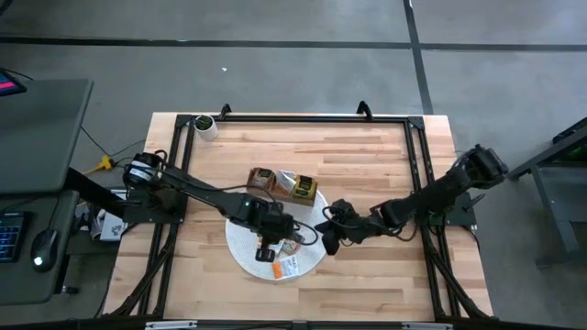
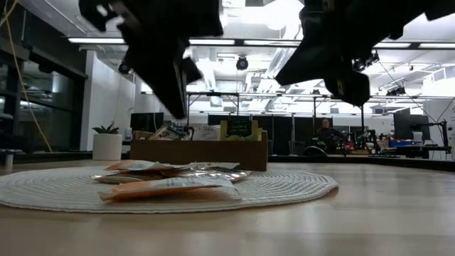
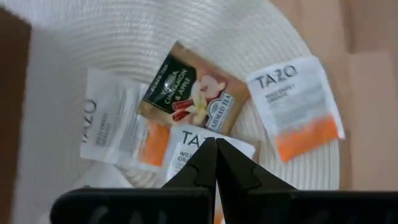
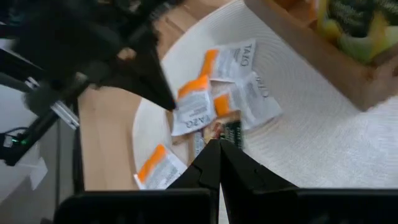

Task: Pick & Place Tea
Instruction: Put the orange tea bag into the middle section of the wooden organizer

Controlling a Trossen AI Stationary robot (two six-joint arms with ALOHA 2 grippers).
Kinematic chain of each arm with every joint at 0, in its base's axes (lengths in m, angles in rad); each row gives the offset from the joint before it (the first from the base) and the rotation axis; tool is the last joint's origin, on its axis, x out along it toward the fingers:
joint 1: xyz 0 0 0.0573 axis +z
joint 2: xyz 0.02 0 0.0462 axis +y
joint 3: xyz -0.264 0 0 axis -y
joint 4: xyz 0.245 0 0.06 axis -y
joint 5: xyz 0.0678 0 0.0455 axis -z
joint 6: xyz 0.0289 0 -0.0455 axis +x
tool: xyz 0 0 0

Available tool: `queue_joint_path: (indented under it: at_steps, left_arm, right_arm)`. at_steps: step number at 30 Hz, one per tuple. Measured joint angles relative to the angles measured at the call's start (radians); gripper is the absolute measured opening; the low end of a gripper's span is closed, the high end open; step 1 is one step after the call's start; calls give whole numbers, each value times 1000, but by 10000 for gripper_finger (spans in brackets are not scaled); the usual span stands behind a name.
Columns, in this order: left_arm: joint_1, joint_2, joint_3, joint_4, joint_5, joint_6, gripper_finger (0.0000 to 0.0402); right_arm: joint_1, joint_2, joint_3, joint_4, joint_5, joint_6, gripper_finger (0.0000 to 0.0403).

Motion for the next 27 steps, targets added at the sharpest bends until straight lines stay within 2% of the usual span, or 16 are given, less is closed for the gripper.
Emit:
queue_joint_path:
  at_steps: [4,11,16,20,27]
  left_arm:
    - [1,0,-84,88,-41,-116,0]
    - [1,0,-159,221,-63,-188,0]
    - [3,0,-178,216,-122,-213,0]
    - [3,0,-179,217,-129,-212,0]
    - [3,12,-180,204,-160,-212,0]
  right_arm:
    - [0,36,1,59,-9,-1,0]
    - [0,105,108,21,-11,-87,0]
    - [-5,197,224,-62,-14,-124,0]
    - [-13,276,288,-91,-59,-130,0]
    - [-17,323,333,-178,-57,-48,0]
